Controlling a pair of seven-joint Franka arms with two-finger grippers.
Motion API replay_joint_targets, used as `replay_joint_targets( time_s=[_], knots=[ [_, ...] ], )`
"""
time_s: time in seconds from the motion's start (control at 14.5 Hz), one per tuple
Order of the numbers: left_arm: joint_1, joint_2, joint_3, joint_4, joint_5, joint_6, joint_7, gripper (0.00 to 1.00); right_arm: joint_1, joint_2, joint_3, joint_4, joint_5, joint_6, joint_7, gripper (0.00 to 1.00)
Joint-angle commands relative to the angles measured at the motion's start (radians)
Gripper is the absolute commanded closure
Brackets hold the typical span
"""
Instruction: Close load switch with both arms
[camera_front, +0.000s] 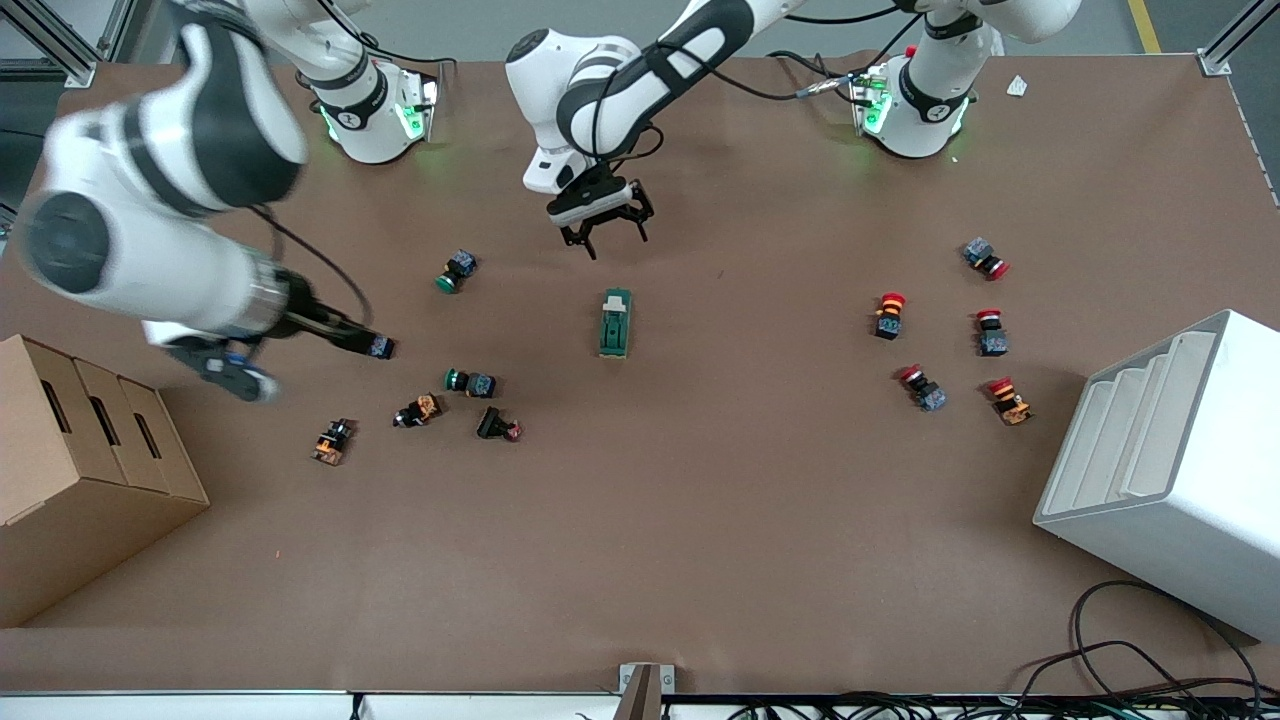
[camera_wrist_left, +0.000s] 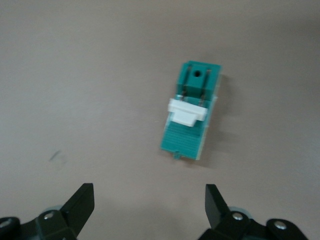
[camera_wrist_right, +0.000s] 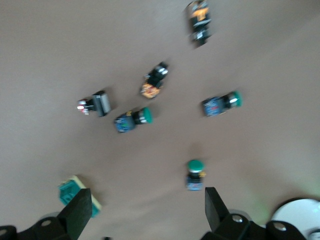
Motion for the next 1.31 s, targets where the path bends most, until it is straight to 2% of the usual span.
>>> replay_joint_targets(
  time_s=[0.0,0.28,0.62,0.83,0.97,1.25],
  knots=[
    [-0.002,0.025,0.0,-0.059,0.187,0.068,-0.055,0.03,0.109,0.086,-0.01,0.001,0.039,0.104,0.162,0.0],
    [0.001,0.031,0.0,-0.211,0.552,0.126,-0.271,0.02,0.224,0.223,-0.01,0.002,0.15,0.27,0.32,0.0],
    [0.015,0.036,0.006,-0.254,0.784,0.152,-0.495,0.02,0.414,0.37,-0.013,0.002,0.162,0.414,0.501,0.0],
    [0.022,0.054,0.012,-0.264,0.92,0.154,-0.624,0.02,0.471,0.375,-0.015,-0.014,0.155,0.413,0.529,0.0],
    [0.026,0.068,0.013,-0.268,0.97,0.149,-0.663,0.02,0.505,0.374,-0.015,-0.039,0.155,0.414,0.535,0.0],
    [0.021,0.075,0.02,-0.265,0.973,0.141,-0.655,0.02,0.528,0.374,-0.015,-0.048,0.156,0.428,0.556,0.0]
  ],
)
